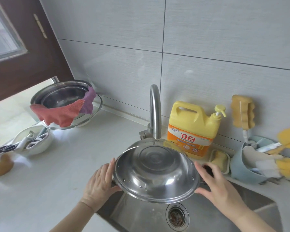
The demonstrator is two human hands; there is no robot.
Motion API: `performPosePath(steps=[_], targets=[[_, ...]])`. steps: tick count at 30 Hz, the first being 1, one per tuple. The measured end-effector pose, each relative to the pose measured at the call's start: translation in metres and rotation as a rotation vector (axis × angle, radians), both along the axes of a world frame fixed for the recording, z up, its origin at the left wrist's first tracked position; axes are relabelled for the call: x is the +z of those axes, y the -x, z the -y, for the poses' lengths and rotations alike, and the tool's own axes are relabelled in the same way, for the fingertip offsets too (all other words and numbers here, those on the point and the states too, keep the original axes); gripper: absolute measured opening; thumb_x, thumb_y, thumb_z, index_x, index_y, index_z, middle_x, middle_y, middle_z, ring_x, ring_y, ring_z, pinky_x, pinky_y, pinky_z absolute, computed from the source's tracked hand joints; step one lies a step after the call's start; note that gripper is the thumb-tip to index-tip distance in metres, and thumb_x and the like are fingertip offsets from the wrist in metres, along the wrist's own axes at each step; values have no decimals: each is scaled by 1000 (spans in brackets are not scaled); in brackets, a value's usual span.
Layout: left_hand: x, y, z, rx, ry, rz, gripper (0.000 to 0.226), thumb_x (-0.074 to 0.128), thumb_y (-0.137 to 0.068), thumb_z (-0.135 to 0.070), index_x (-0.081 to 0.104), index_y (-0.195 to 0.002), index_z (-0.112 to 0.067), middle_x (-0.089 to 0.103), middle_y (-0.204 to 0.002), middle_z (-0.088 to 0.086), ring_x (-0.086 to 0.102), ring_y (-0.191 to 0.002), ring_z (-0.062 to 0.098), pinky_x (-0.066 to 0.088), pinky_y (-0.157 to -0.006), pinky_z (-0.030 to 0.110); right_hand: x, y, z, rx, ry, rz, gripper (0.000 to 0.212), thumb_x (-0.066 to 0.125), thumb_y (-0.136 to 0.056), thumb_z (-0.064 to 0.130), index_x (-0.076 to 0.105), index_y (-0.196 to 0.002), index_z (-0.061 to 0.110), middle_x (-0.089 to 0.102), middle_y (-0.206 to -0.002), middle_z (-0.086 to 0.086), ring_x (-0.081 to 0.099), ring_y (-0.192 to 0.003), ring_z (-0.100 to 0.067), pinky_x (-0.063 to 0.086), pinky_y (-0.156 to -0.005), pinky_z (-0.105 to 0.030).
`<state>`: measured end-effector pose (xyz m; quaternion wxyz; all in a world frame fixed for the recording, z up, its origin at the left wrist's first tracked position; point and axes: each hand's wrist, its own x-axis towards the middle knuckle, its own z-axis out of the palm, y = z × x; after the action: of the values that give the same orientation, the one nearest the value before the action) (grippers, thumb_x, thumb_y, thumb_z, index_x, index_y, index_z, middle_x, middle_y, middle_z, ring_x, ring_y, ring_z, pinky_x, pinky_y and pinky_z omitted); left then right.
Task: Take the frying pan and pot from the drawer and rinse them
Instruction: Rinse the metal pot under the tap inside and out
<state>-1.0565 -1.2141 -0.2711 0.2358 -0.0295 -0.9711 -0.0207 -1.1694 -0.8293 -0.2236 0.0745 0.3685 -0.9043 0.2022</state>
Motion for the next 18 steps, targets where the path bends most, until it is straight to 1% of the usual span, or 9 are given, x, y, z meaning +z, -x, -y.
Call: performPosePath(steps=[2,4,6,8,10,13,16,18], targets=[[-1,-10,15,54,-17,1,94,42,-85,-74,34,-138,4,64,-91,13,67,-73,27,59,-62,37,-2,5,20,53,-2,11,136,96,-50,28,10,-155,34,44,-121,-7,53,-102,-13,58,-67,-30],[-2,-19,30,90,-40,13,94,37,-88,-74,32,-140,3,63,-89,11,65,-71,27,58,-61,38,-3,10,38,94,-11,13,133,94,-55,29,9,-156,33,43,-122,-7,56,-103,-16,59,-66,-32],[-2,-27,43,113,-61,19,96,40,-86,-74,26,-145,1,60,-87,8,63,-70,25,54,-62,35,-4,14,55,115,-29,8,131,93,-57,29,7,-156,32,42,-123,-7,63,-99,-19,59,-64,-30],[-3,-31,53,119,-75,11,100,45,-83,-73,21,-148,-1,59,-84,6,61,-69,23,51,-64,34,-5,16,68,132,-31,6,130,93,-59,28,6,-156,33,41,-123,-7,64,-97,-20,59,-63,-30],[-3,-31,58,110,-77,2,101,45,-84,-73,21,-148,0,60,-82,7,61,-67,24,52,-63,35,-7,17,74,142,-19,15,131,93,-59,27,5,-156,34,40,-123,-6,64,-98,-20,58,-64,-30],[-3,-25,56,76,-76,0,102,48,-83,-70,16,-152,-3,59,-82,6,60,-66,23,54,-59,37,-8,18,67,120,-15,29,130,93,-59,28,5,-155,36,40,-124,-6,65,-99,-21,59,-63,-32],[-3,-12,41,39,-48,-16,97,46,-85,-71,22,-147,0,59,-86,8,61,-67,24,54,-58,36,-8,16,46,78,-20,23,132,94,-56,30,7,-156,34,42,-123,-5,65,-98,-20,59,-64,-30],[-4,0,26,8,-30,-19,98,50,-80,-69,23,-145,0,60,-91,10,64,-70,26,56,-61,37,-8,13,28,39,-16,27,134,95,-53,30,9,-156,33,43,-121,-5,61,-99,-17,58,-66,-29]])
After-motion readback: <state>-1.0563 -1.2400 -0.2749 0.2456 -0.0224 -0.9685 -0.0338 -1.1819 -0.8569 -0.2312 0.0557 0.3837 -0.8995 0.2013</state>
